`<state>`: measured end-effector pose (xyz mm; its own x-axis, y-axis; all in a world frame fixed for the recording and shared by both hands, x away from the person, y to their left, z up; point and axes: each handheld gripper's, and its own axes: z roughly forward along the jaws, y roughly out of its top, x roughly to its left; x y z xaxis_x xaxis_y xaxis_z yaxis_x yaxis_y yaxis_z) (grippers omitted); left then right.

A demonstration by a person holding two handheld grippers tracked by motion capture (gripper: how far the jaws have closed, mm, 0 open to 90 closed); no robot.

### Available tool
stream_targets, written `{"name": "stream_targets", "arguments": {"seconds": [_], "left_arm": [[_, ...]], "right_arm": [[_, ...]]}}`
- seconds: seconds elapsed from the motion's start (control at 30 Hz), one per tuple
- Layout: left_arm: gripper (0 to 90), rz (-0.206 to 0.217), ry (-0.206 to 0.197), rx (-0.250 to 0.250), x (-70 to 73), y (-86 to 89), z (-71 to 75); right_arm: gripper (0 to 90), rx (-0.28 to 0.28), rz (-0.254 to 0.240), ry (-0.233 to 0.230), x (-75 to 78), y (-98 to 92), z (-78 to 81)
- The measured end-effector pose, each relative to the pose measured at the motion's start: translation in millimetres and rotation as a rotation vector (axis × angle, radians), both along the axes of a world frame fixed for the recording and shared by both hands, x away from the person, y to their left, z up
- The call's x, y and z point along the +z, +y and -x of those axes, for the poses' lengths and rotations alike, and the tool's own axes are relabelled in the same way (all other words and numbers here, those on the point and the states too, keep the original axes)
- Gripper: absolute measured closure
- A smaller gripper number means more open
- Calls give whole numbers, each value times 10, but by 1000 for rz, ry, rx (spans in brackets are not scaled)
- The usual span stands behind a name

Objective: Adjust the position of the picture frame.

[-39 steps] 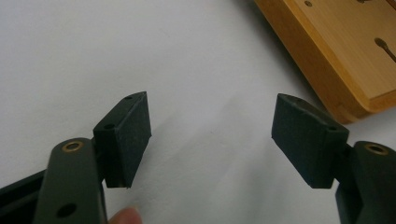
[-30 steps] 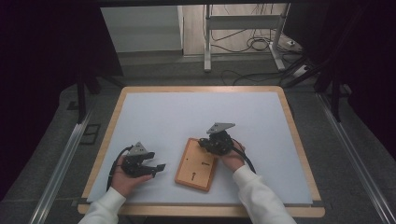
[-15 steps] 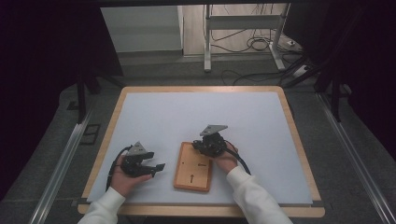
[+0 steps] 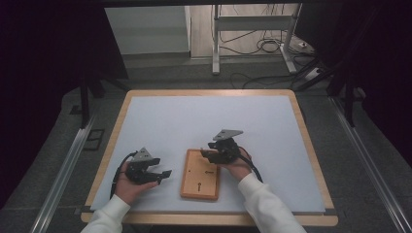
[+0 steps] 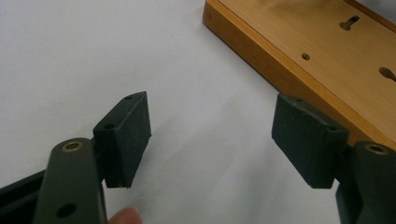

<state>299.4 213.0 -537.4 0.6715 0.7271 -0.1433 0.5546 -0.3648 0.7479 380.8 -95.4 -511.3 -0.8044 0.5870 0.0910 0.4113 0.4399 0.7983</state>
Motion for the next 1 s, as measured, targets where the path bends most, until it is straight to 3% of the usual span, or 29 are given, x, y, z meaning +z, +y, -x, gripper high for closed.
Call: {"name": "stream_targets", "arguments": {"seconds": [0.33, 0.53, 0.7, 0.83, 1.0], "left_arm": [[276, -8, -2, -9, 2, -2, 1], [276, -1, 2, -6, -3, -1, -1], [276, -2, -2, -6, -2, 2, -1], [276, -3, -3, -7, -9, -12, -4], [276, -6, -6, -5, -9, -25, -1]], "right_arm": [[384, -76, 7, -34, 152, -531, 239], [349, -116, 27, -33, 104, -788, 421], [313, -148, 71, -17, 20, -953, 597], [288, -151, 87, -11, -20, -1072, 774], [269, -168, 80, -21, 8, -1165, 907]]}}
